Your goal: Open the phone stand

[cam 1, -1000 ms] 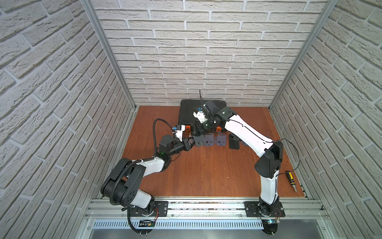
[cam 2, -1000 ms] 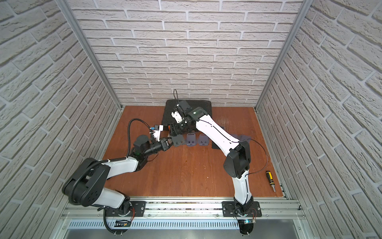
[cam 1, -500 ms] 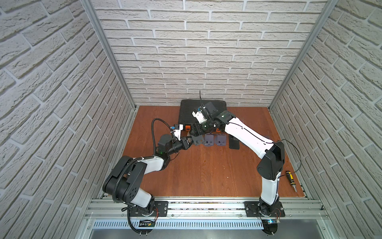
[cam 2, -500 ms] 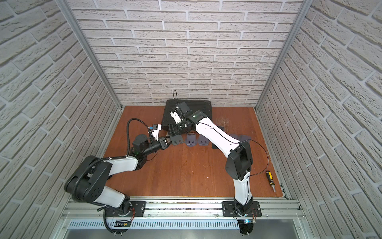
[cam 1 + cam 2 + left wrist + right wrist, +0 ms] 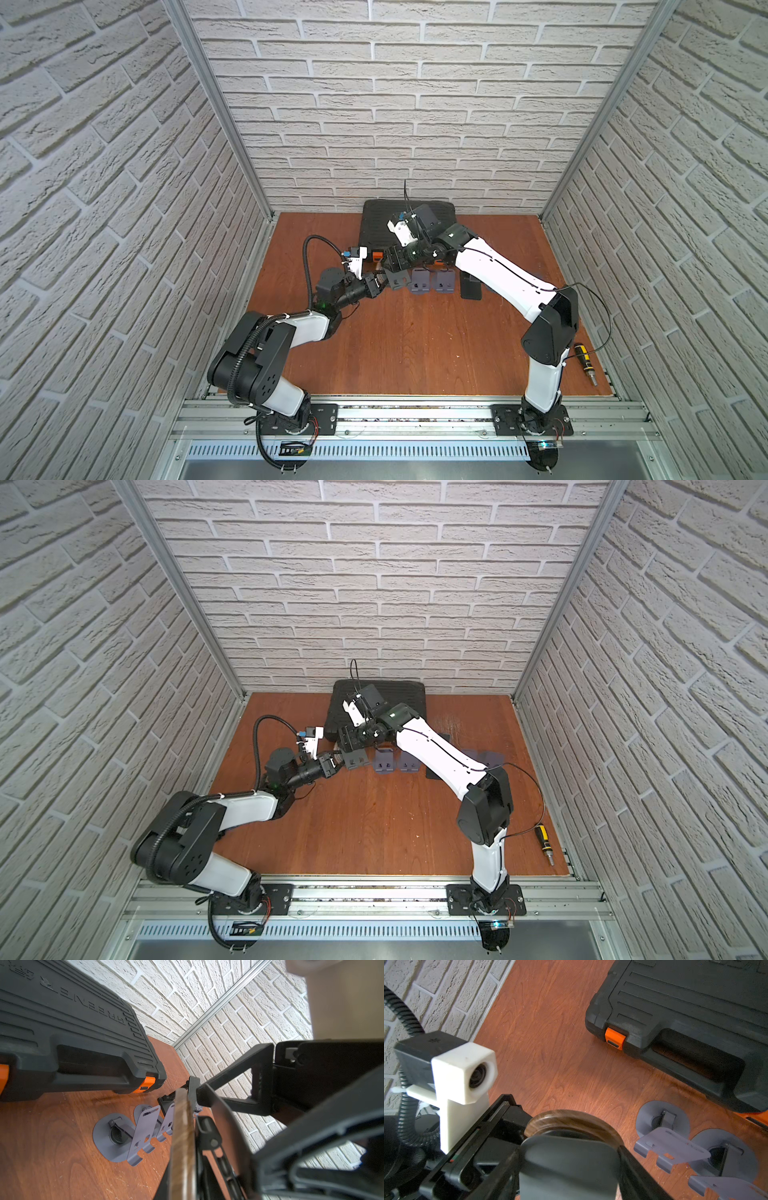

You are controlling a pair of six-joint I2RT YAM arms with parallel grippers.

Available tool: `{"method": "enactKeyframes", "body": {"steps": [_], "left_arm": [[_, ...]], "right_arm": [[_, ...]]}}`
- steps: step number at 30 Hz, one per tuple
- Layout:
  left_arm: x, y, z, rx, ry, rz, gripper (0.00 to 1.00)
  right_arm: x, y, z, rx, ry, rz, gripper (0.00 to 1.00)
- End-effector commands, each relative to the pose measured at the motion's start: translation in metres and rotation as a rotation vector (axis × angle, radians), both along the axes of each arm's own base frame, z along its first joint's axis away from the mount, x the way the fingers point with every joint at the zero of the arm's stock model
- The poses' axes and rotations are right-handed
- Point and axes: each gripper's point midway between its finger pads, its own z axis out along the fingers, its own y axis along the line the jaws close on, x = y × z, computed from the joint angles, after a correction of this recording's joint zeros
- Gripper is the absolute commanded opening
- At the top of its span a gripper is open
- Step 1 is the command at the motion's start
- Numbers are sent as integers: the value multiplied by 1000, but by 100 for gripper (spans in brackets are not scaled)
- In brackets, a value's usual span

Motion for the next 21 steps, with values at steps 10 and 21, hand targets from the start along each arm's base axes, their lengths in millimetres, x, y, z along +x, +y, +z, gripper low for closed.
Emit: {"method": "enactKeyframes", "body": {"steps": [10, 21], "left_arm": [[48, 81, -65, 51, 250, 391, 0], [62, 86, -33, -54, 223, 401, 0]], "right_arm": [[-42, -31, 60, 15, -56, 12, 7], [-64, -30, 41, -3, -30, 44, 7]]}}
